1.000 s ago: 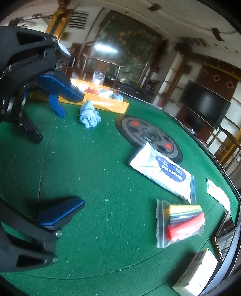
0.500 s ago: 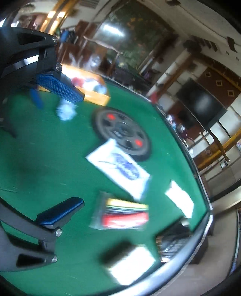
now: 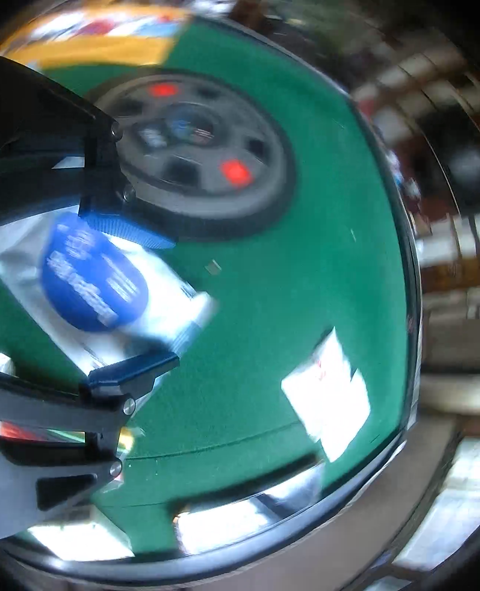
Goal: Organize soft objects
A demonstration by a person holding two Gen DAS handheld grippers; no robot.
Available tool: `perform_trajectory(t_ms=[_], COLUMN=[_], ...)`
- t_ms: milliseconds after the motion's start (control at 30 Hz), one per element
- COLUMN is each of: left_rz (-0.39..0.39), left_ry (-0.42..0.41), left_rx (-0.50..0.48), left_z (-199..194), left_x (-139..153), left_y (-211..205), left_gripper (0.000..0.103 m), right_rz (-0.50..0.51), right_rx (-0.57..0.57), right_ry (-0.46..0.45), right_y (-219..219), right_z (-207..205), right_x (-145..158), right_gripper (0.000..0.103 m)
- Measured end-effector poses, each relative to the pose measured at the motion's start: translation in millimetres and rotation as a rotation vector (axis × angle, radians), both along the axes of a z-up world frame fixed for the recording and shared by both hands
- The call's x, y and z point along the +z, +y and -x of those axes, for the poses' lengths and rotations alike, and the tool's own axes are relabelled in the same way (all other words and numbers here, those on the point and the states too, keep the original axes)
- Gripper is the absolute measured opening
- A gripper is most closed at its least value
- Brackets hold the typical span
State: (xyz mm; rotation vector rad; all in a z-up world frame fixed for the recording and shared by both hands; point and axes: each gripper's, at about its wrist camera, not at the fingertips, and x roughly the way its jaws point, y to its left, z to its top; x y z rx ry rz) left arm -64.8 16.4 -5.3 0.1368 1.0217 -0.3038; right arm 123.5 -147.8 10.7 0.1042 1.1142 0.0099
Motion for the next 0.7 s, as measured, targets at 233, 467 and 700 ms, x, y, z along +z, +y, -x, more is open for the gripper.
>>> perform_trajectory(t_ms=[233,467,700], left_rz=[0.049,0.112,0.077], left_ry=[-0.002,-0.004,-0.005], left_rx=[0.017,0.026,0.026], left_z=[-1,-1,-2], left_x=[2,3,2], left_y=[8,15,11], left_gripper=[0.103,0.103,0.103], right_rz=[0.07,-0.16,-0.232], right_rx=[0.322,0.252,-0.161], right_ry=[0.001,-0.126,-0.23], right_y=[46,5,-107], right_z=[107,177,173], right_x=[5,36,52], right_gripper=[0.05,0.051,0.063])
